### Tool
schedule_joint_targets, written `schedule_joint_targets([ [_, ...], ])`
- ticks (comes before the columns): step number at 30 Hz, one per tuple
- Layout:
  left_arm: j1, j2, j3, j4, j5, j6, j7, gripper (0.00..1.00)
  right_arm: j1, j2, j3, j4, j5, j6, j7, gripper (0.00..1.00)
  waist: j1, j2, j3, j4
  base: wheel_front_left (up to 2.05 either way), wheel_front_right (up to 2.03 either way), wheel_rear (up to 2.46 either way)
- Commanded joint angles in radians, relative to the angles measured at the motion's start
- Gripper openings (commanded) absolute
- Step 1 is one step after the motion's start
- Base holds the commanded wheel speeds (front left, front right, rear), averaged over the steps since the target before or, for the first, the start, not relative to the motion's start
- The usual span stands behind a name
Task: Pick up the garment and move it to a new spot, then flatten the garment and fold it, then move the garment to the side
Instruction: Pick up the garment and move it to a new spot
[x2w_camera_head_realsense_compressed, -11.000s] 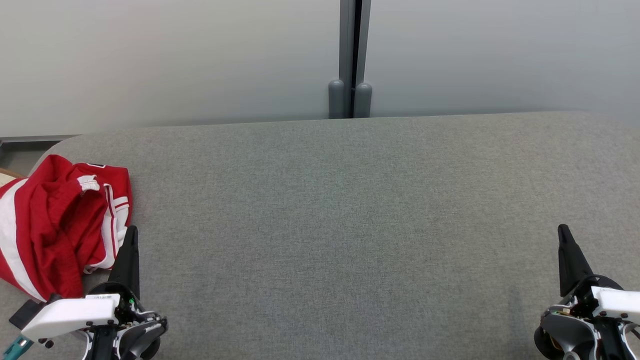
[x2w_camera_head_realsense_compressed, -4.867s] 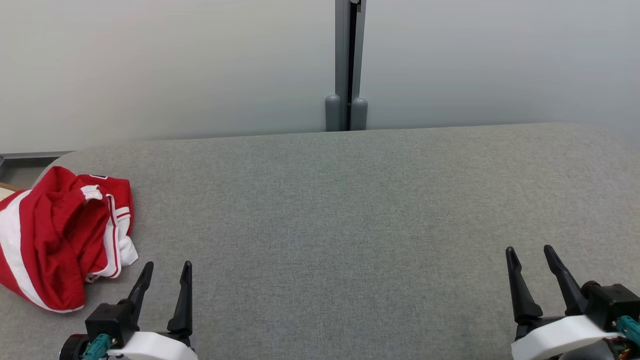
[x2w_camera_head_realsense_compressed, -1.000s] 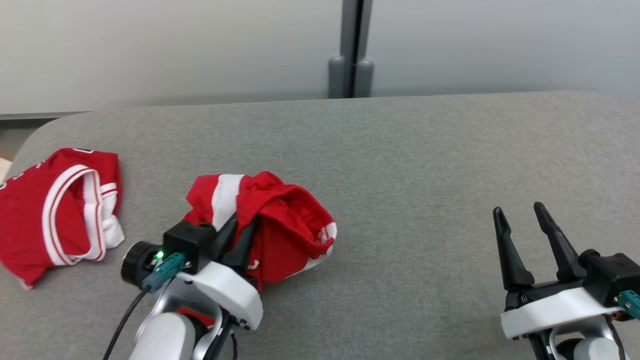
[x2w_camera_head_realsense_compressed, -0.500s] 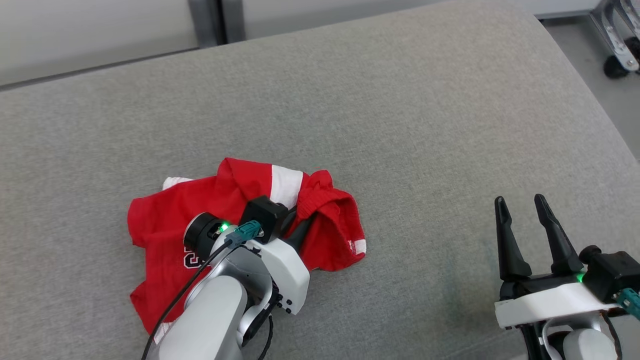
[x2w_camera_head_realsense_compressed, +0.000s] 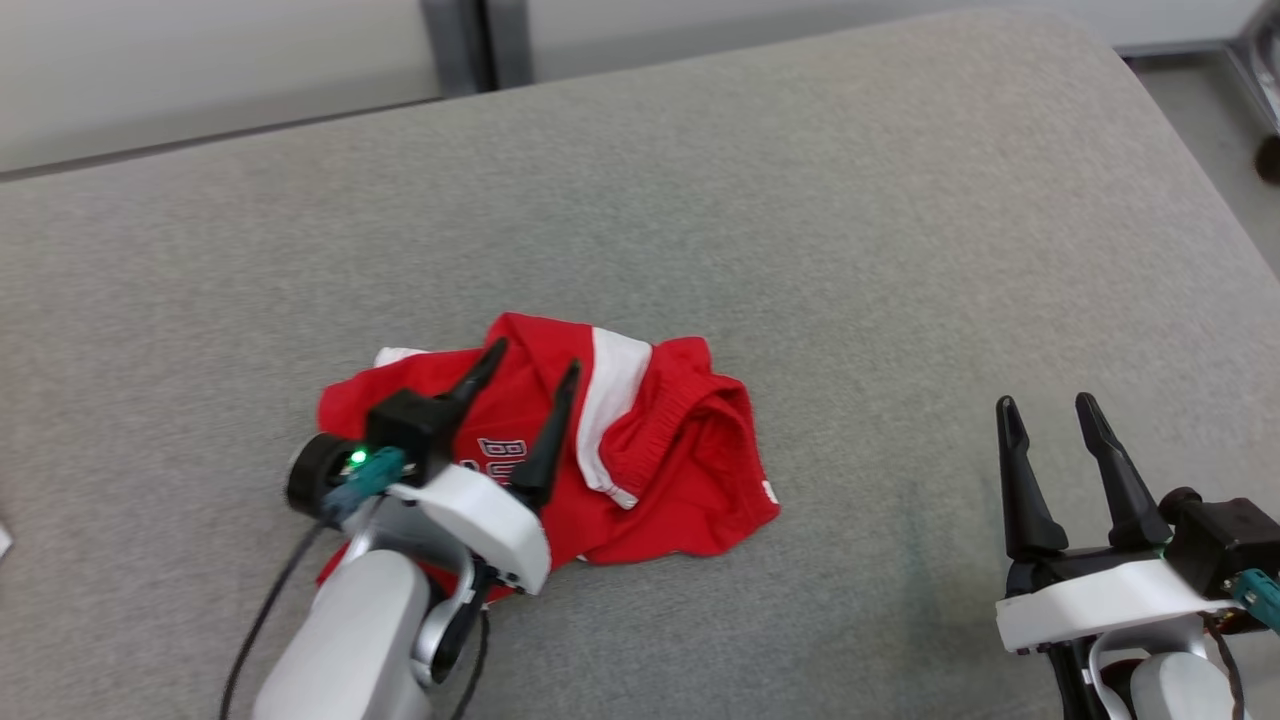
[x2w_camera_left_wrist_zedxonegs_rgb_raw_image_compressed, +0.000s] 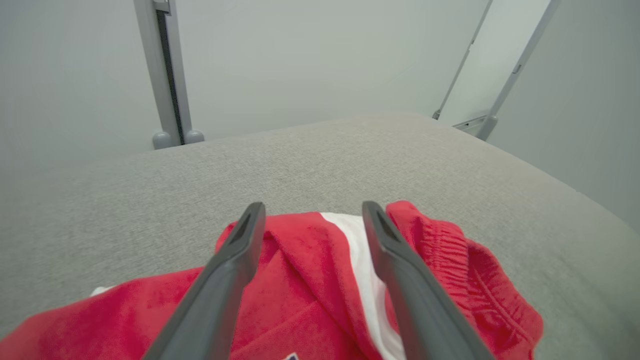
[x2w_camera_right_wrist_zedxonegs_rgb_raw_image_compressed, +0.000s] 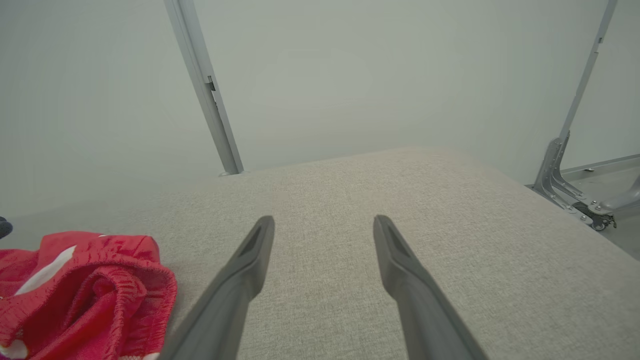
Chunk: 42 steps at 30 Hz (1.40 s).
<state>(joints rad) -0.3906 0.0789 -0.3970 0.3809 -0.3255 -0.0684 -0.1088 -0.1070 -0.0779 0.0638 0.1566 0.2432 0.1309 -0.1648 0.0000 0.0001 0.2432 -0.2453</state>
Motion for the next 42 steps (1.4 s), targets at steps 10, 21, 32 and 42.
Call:
schedule_joint_targets([
  [10,0.124,0.091,0.191,-0.069,-0.088,0.1,-0.103,1.0,0.031,-0.031,-0.02,-0.034,-0.019,0.0,0.043,1.0,0.0,-0.0001,-0.113,0.144,0.0,0.0,0.0],
  [21,0.3,0.166,0.293,-0.163,-0.124,0.119,-0.14,1.0,0.096,-0.049,-0.035,-0.089,-0.016,0.0,0.098,1.0,0.0,-0.0001,-0.18,0.214,0.0,0.0,0.0],
  [32,0.402,0.177,0.248,-0.222,-0.1,0.11,-0.131,1.0,0.172,-0.056,-0.039,-0.127,-0.01,0.0,0.139,1.0,0.0,-0.0001,-0.249,0.23,0.0,0.0,0.0],
  [42,0.447,0.183,0.237,-0.264,-0.099,0.137,-0.099,1.0,0.206,-0.049,-0.045,-0.154,-0.01,0.0,0.158,1.0,0.0,-0.0001,-0.261,0.228,0.0,0.0,0.0],
])
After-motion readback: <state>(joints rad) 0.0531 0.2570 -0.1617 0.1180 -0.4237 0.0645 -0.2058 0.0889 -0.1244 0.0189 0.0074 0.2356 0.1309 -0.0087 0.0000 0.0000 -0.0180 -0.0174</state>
